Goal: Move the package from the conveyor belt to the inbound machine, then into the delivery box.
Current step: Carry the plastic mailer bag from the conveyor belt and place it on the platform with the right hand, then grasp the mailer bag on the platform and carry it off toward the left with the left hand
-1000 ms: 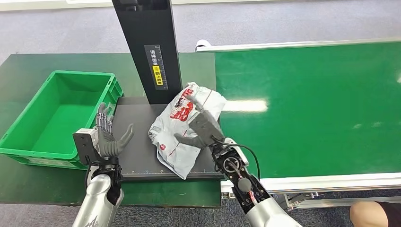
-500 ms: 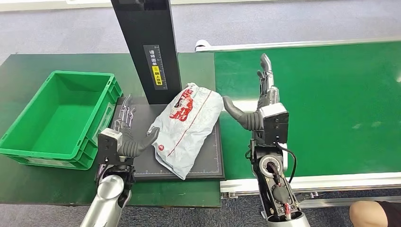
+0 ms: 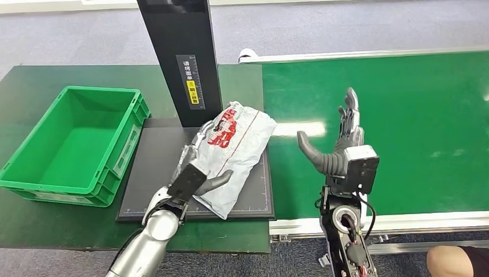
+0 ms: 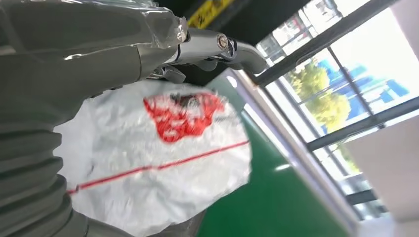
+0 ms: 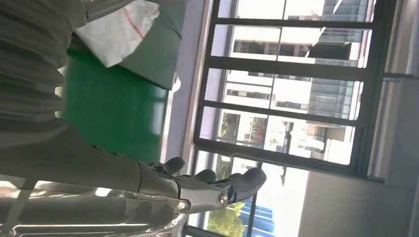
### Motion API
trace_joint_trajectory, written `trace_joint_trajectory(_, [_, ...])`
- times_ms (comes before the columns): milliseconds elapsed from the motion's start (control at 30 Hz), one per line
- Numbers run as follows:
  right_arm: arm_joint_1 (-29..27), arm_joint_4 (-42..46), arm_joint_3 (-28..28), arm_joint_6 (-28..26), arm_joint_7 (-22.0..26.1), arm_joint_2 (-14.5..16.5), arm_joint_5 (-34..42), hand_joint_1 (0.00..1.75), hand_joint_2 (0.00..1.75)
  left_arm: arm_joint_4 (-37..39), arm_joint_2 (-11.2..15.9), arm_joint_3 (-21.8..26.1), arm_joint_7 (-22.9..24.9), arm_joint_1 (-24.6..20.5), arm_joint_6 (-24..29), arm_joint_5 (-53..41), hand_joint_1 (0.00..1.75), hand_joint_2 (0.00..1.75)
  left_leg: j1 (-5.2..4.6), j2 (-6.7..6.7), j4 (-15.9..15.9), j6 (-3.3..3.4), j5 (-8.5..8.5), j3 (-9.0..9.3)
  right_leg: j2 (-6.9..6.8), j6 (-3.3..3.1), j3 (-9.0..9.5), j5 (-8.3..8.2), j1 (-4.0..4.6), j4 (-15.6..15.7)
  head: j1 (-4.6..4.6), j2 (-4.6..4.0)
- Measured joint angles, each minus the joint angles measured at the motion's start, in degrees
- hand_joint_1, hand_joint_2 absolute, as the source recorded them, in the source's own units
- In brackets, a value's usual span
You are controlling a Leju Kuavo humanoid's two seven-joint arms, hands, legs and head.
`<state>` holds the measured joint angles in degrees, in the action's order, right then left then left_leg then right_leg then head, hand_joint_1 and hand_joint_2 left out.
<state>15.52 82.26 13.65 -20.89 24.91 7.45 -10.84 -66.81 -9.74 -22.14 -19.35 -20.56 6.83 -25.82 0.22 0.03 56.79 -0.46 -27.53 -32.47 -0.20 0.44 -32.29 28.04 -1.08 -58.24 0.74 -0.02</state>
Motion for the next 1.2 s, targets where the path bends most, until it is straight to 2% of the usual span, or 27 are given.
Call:
trace_joint_trajectory(167, [-4.9,0.0,-0.6,-1.4,1.7,0.4,-0.7,0.0,1.75,17.6,-2.2,-2.6,-0.1,-6.4,15.6,-9.8,0.0,1.75,0.01,0.05,0.0,0.0,0.0,0.0,0.01,0.0,-0.02,0.0,0.02,0.0,-0.03,-0.01])
trace_joint_trajectory(267, [-5.8,0.0,-0.6,-1.7,1.7,0.4,-1.0,0.0,1.75,25.3,-3.0,-3.2,0.0,-9.3,18.5,-11.3,0.0,1.75,0.02,0.06,0.0,-0.01,0.01,0.0,0.02,0.0,-0.02,0.0,0.03,0.0,-0.01,0.0])
trace_joint_trajectory(400, [-6.0,0.0,-0.6,-1.9,1.3,0.4,-1.2,0.0,1.75,33.0,-3.4,-4.0,3.8,-12.1,23.7,-16.4,0.0,1.75,0.01,0.05,0.0,-0.01,0.01,0.0,0.02,0.0,-0.01,0.0,0.02,0.0,-0.02,0.0])
trace_joint_trajectory(633, [-6.0,0.2,-0.6,-2.6,1.3,0.7,-1.1,0.0,1.75,41.3,-4.2,-5.8,9.8,-15.6,25.0,-21.9,0.0,1.75,0.01,0.03,0.0,0.0,0.01,0.0,0.02,0.0,0.02,0.0,0.01,0.0,-0.02,-0.01])
trace_joint_trajectory(800, [-5.9,0.3,-0.6,-2.7,1.3,0.8,-1.0,0.0,1.75,43.7,-4.7,-6.6,10.9,-17.0,24.8,-22.6,0.0,1.75,0.01,0.02,0.0,0.0,0.01,0.06,0.01,0.0,0.09,0.0,0.02,0.0,-0.01,0.0])
trace_joint_trajectory(833, [-5.9,0.3,-0.6,-2.7,1.3,0.8,-1.0,0.0,1.75,44.0,-4.8,-6.7,11.0,-17.2,24.8,-22.7,0.38,1.75,0.01,0.02,0.0,0.0,0.01,0.07,0.01,0.0,0.11,-0.01,0.02,0.0,-0.02,-0.01])
trace_joint_trajectory(933, [-5.9,0.3,-0.5,-2.8,1.5,0.8,-0.9,0.0,1.75,44.8,-4.9,-7.1,12.7,-17.6,24.4,-24.1,1.69,1.75,0.01,0.02,0.0,0.0,0.01,0.1,0.01,0.0,0.14,-0.01,0.02,0.0,-0.01,0.0])
trace_joint_trajectory(967, [-5.9,0.3,-0.5,-2.8,1.5,0.8,-0.8,0.0,1.75,45.0,-4.9,-7.3,13.5,-17.7,24.3,-24.9,1.75,1.75,0.01,0.03,0.0,0.0,0.01,0.1,0.01,0.0,0.15,-0.01,0.02,0.0,-0.01,0.0])
trace_joint_trajectory(1200, [-5.9,0.3,-0.5,-3.8,2.3,0.9,-0.1,0.0,1.75,46.1,-4.7,-7.8,15.9,-18.2,24.6,-28.4,1.75,1.75,0.01,0.03,0.0,0.0,0.01,0.12,0.01,0.02,0.16,-0.02,0.02,0.0,-0.02,0.01])
